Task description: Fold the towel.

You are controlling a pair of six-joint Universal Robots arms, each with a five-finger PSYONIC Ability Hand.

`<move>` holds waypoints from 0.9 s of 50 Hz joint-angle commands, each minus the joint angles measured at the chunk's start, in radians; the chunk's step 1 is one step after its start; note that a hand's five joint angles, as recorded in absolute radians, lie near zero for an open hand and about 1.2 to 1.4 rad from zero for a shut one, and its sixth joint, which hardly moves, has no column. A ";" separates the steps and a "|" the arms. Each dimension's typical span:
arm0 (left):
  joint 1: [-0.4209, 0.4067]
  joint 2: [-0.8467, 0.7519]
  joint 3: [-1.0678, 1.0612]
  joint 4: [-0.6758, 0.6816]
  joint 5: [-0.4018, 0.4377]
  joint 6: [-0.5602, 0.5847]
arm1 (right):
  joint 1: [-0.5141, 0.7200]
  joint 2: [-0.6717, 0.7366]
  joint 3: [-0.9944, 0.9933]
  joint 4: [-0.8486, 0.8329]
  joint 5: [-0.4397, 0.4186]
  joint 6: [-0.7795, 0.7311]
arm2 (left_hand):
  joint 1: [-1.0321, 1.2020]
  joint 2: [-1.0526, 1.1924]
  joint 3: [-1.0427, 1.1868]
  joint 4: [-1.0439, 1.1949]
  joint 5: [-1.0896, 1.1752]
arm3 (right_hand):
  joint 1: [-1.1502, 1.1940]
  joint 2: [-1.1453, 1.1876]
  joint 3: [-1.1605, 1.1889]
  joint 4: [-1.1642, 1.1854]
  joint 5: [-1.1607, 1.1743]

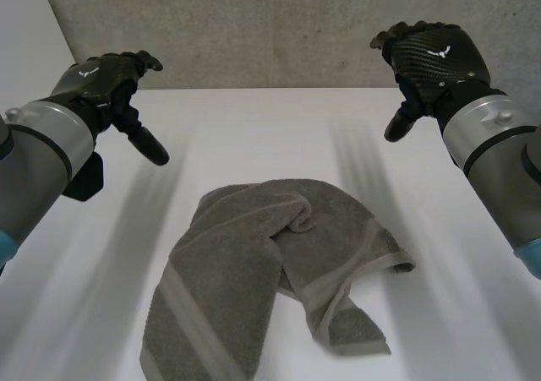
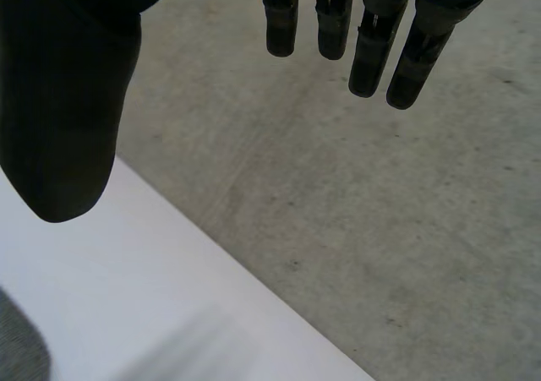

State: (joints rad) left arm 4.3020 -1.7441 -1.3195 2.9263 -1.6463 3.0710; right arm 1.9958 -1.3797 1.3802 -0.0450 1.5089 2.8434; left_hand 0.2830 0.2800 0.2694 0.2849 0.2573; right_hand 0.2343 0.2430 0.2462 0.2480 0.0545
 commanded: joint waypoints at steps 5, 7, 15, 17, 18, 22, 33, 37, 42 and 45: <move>-0.050 0.176 -0.323 -0.003 0.069 0.144 | -0.121 -0.044 0.058 0.324 -0.401 -0.367 | -0.011 -0.008 0.003 -0.013 -0.160 | -0.060 -0.068 -0.072 -0.073 -0.054; -0.050 0.195 -0.386 0.001 0.089 0.175 | -0.127 -0.051 0.101 0.347 -0.456 -0.415 | -0.002 0.001 0.012 -0.004 -0.151 | -0.060 -0.068 -0.072 -0.073 -0.054; -0.054 0.195 -0.662 0.033 0.160 0.261 | -0.121 -0.073 0.344 0.363 -0.622 -0.596 | 0.007 0.010 0.020 0.005 -0.142 | -0.060 -0.068 -0.072 -0.073 -0.054; -0.054 0.193 -0.704 0.047 0.166 0.267 | -0.117 -0.082 0.395 0.356 -0.627 -0.638 | 0.007 0.010 0.020 0.005 -0.142 | -0.060 -0.068 -0.072 -0.073 -0.054; -0.056 0.192 -0.739 0.062 0.169 0.272 | -0.115 -0.087 0.442 0.349 -0.627 -0.679 | 0.004 0.007 0.018 0.002 -0.145 | -0.060 -0.068 -0.072 -0.073 -0.054; -0.059 0.184 -0.819 0.126 0.181 0.279 | -0.097 -0.053 0.523 0.276 -0.630 -0.746 | -0.002 0.001 0.012 -0.004 -0.151 | -0.030 -0.039 -0.042 -0.044 -0.025; -0.143 0.109 -0.836 0.226 0.181 0.279 | -0.081 0.129 0.505 0.117 -0.575 -0.737 | -0.005 -0.002 0.009 -0.007 -0.154 | 1.047 1.038 1.035 1.033 1.052; -0.163 0.075 -0.819 0.263 0.175 0.281 | -0.088 0.137 0.473 0.099 -0.566 -0.667 | -0.002 0.001 0.012 -0.004 -0.151 | 1.162 1.153 1.150 1.148 1.167; -0.173 0.023 -0.784 0.310 0.166 0.279 | -0.098 0.123 0.434 -0.024 -0.556 -0.366 | 0.004 0.007 0.017 0.002 -0.145 | 1.162 1.153 1.150 1.148 1.167; -0.174 -0.012 -0.764 0.318 0.165 0.279 | -0.150 0.105 0.416 -0.127 -0.484 -0.130 | 0.010 0.013 0.023 0.008 -0.139 | 1.162 1.153 1.150 1.148 1.167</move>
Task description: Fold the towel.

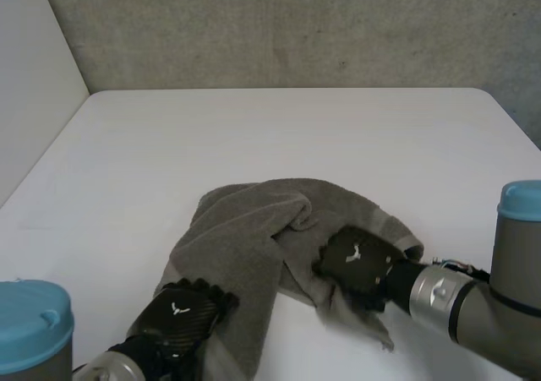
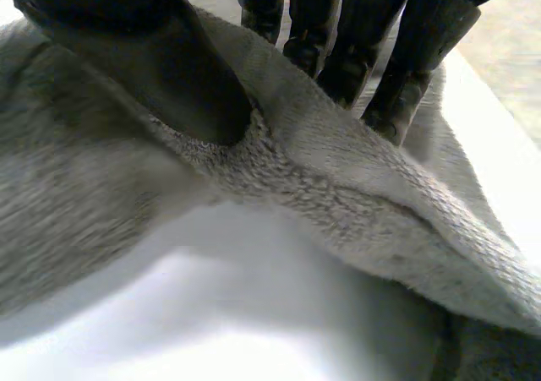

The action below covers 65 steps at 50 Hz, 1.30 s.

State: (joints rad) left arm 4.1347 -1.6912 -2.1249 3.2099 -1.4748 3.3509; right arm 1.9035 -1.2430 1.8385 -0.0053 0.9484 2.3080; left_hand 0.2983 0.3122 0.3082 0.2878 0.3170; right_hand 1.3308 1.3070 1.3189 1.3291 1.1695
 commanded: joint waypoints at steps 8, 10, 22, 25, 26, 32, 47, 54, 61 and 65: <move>-0.041 -0.137 0.077 0.034 -0.044 -0.001 | -0.150 -0.087 -0.051 -0.268 0.291 0.616 | 0.132 0.119 0.123 0.143 -0.061 | 0.065 0.089 0.077 0.067 0.052; -0.047 -0.145 0.082 0.034 -0.058 -0.001 | -0.159 -0.085 -0.054 -0.262 0.331 0.579 | 0.150 0.136 0.140 0.161 -0.043 | 0.065 0.089 0.077 0.067 0.052; -0.109 -0.148 0.097 0.044 -0.082 -0.005 | -0.189 -0.059 -0.048 -0.259 0.339 0.476 | 0.325 0.311 0.315 0.336 0.132 | 0.065 0.089 0.077 0.067 0.052; -0.110 -0.148 0.105 0.068 -0.096 -0.005 | -0.189 -0.059 -0.045 -0.259 0.339 0.475 | 0.755 0.742 0.746 0.766 0.562 | 0.065 0.089 0.077 0.067 0.052; -0.108 -0.148 0.108 0.088 -0.108 -0.005 | -0.187 -0.059 -0.044 -0.257 0.339 0.475 | 0.915 0.901 0.905 0.925 0.722 | 0.065 0.089 0.077 0.067 0.052; -0.100 -0.145 0.128 0.140 -0.160 -0.005 | -0.185 -0.059 -0.039 -0.257 0.336 0.475 | 1.098 1.084 1.088 1.108 0.905 | 0.065 0.089 0.077 0.067 0.052; 0.025 -0.127 0.241 0.193 -0.193 -0.013 | -0.190 -0.059 -0.038 -0.259 0.336 0.475 | 1.098 1.084 1.088 1.108 0.905 | 0.065 0.089 0.077 0.067 0.052; -0.068 -0.111 0.191 0.156 -0.078 -0.018 | -0.198 -0.058 -0.041 -0.259 0.331 0.473 | 0.673 0.659 0.663 0.683 0.479 | 0.065 0.089 0.077 0.067 0.052; -0.137 -0.044 0.112 0.097 -0.029 -0.019 | -0.207 -0.052 -0.044 -0.259 0.329 0.473 | 0.323 0.309 0.313 0.334 0.130 | 0.065 0.089 0.077 0.067 0.052; -0.154 -0.045 0.106 0.093 -0.030 -0.019 | -0.207 -0.047 -0.044 -0.259 0.329 0.472 | 0.329 0.315 0.319 0.340 0.136 | 0.065 0.089 0.077 0.067 0.052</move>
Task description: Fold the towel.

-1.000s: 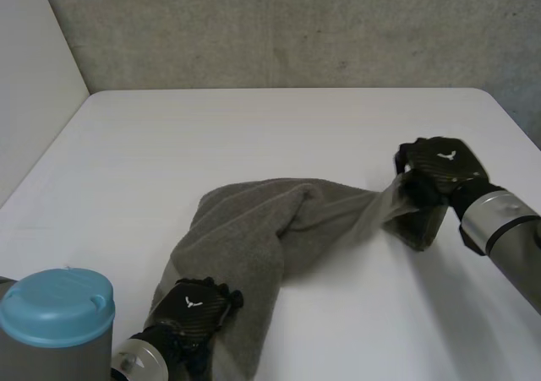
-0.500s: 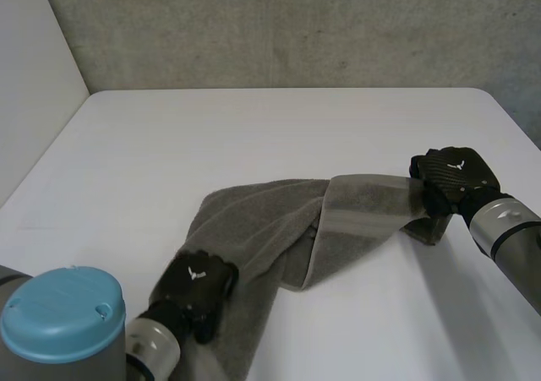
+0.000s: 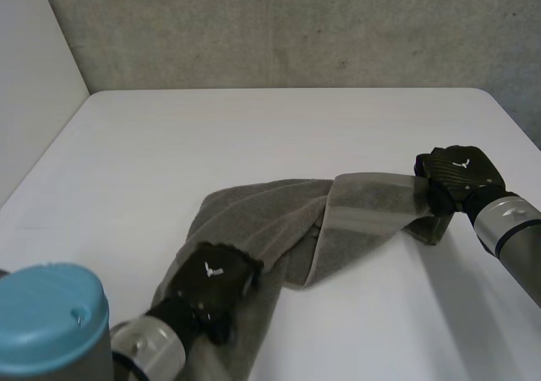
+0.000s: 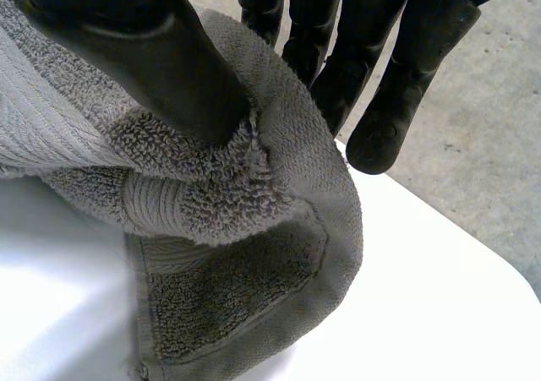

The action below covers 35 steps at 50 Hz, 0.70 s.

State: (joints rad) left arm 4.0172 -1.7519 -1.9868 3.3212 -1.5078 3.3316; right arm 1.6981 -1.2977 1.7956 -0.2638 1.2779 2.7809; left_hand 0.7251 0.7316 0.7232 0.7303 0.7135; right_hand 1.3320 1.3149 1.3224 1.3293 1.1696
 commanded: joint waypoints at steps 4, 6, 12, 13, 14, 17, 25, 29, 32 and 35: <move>-0.055 0.017 -0.049 -0.016 -0.003 0.006 | 0.000 0.009 0.002 0.000 0.000 -0.001 | -0.098 -0.104 -0.096 -0.103 -0.261 | 0.064 0.081 0.074 0.067 0.052; -0.056 0.012 -0.053 -0.012 -0.003 0.011 | 0.000 0.011 0.002 0.000 0.000 -0.003 | -0.092 -0.098 -0.090 -0.097 -0.255 | 0.064 0.081 0.074 0.067 0.052; -0.056 -0.018 -0.061 -0.005 0.000 0.016 | 0.000 0.017 0.004 -0.002 0.000 -0.023 | -0.092 -0.098 -0.090 -0.097 -0.255 | 0.064 0.081 0.074 0.067 0.052; -0.056 -0.018 -0.061 -0.005 0.000 0.016 | 0.000 0.018 0.005 -0.002 0.000 -0.029 | -0.092 -0.098 -0.090 -0.097 -0.255 | 0.064 0.081 0.074 0.067 0.052; -0.055 -0.032 -0.060 -0.005 0.001 0.016 | 0.000 0.018 0.005 -0.002 0.000 -0.029 | -0.092 -0.098 -0.090 -0.097 -0.255 | 0.064 0.081 0.074 0.067 0.052; -0.056 -0.053 -0.060 0.004 0.001 0.017 | 0.002 0.020 0.007 -0.002 0.000 -0.034 | -0.092 -0.098 -0.090 -0.097 -0.255 | 0.064 0.081 0.074 0.067 0.052; -0.058 -0.100 -0.060 0.075 -0.028 0.019 | 0.003 0.021 0.008 -0.002 0.000 -0.037 | 0.104 0.098 0.106 0.099 -0.059 | 0.064 0.081 0.074 0.067 0.052; -0.060 -0.121 -0.050 0.084 -0.034 0.019 | 0.005 0.021 0.010 -0.002 -0.002 -0.037 | 0.269 0.262 0.270 0.263 0.106 | 0.064 0.081 0.074 0.067 0.052; -0.058 -0.124 -0.046 0.090 -0.037 0.019 | 0.005 0.021 0.010 -0.002 -0.002 -0.037 | 0.439 0.432 0.441 0.434 0.276 | 0.064 0.081 0.074 0.067 0.052; -0.058 -0.121 -0.044 0.093 -0.038 0.019 | 0.005 0.021 0.010 -0.002 0.000 -0.037 | 0.601 0.595 0.603 0.596 0.438 | 0.062 0.080 0.072 0.065 0.050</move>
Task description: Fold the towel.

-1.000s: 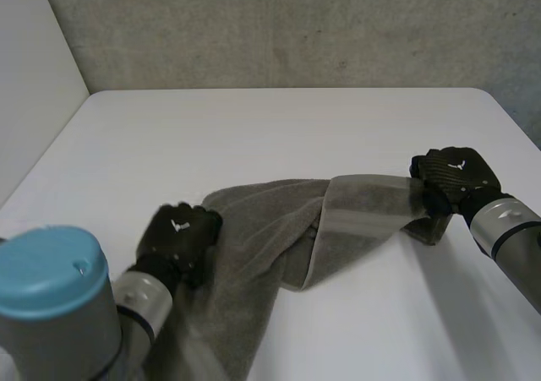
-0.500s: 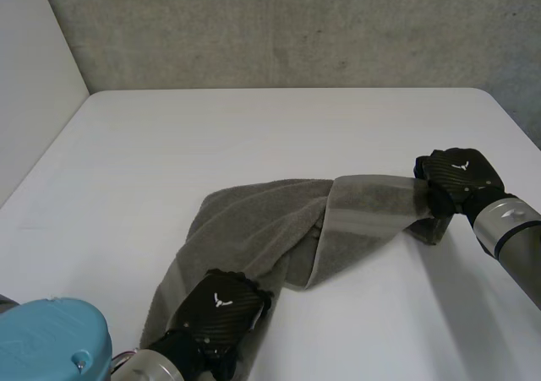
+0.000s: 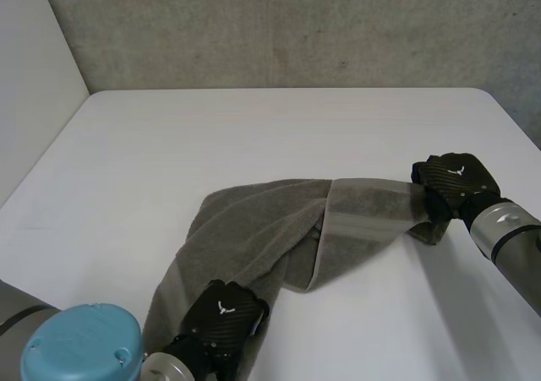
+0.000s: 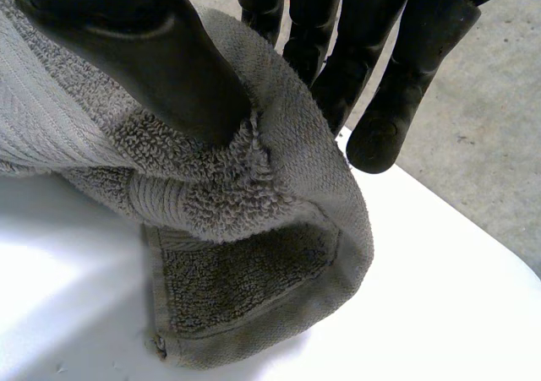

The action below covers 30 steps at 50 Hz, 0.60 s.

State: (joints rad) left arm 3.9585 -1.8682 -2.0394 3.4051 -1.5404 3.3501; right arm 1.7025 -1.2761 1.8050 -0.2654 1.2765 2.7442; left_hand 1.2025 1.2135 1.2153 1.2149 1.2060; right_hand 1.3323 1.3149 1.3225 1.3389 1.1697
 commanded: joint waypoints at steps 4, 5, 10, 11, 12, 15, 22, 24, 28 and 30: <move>0.002 0.011 0.018 0.020 -0.044 0.000 | 0.000 0.000 0.000 0.000 0.000 0.000 | 0.194 0.183 0.181 0.181 0.016 | 0.062 0.079 0.072 0.055 0.050; 0.004 0.015 0.030 0.017 -0.062 0.000 | 0.000 -0.002 0.000 0.002 0.000 0.000 | 0.194 0.183 0.181 0.181 0.016 | 0.062 0.079 0.072 0.055 0.050; 0.014 0.047 0.062 0.013 -0.093 0.005 | 0.000 -0.002 0.000 0.002 0.001 0.000 | 0.194 0.183 0.181 0.181 0.016 | 0.059 0.076 0.069 0.053 0.047; 0.015 0.047 0.062 0.013 -0.093 0.005 | 0.000 -0.002 0.000 0.002 0.001 0.000 | 0.194 0.183 0.181 0.181 0.016 | 0.059 0.076 0.069 0.053 0.047; 0.028 0.052 0.073 0.013 -0.092 0.005 | 0.000 -0.003 0.000 0.002 0.001 0.000 | 0.194 0.183 0.181 0.181 0.016 | 0.059 0.076 0.069 0.053 0.047; 0.083 0.058 0.093 0.011 -0.090 0.008 | 0.000 -0.005 0.000 0.002 0.001 0.002 | 0.194 0.183 0.181 0.181 0.016 | 0.059 0.076 0.069 0.053 0.047; 0.205 0.077 0.159 0.014 -0.081 0.046 | 0.000 -0.008 0.000 0.002 0.001 0.009 | 0.194 0.183 0.181 0.181 0.016 | 0.004 0.021 0.013 -0.003 -0.008; 0.269 0.052 0.205 0.016 -0.070 0.092 | 0.000 -0.008 0.000 0.002 0.004 0.008 | 0.194 0.183 0.181 0.181 0.016 | 0.000 0.018 0.010 -0.006 -0.011; 0.306 -0.039 0.249 0.025 -0.055 0.152 | 0.002 -0.009 -0.001 0.002 0.007 0.012 | 0.194 0.183 0.181 0.181 0.016 | 0.000 0.018 0.010 -0.006 -0.012; 0.336 -0.133 0.307 0.025 -0.049 0.224 | 0.008 -0.009 0.000 0.002 0.009 0.014 | 0.194 0.183 0.181 0.181 0.016 | 0.000 0.018 0.010 -0.006 -0.012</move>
State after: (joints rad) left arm 4.2317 -1.8488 -1.8237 3.4238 -1.6070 3.4578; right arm 1.7025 -1.2848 1.8048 -0.2638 1.2810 2.7536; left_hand 1.4352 1.5036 1.5219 1.5085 1.5077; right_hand 1.3319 1.3149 1.3222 1.3386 1.1667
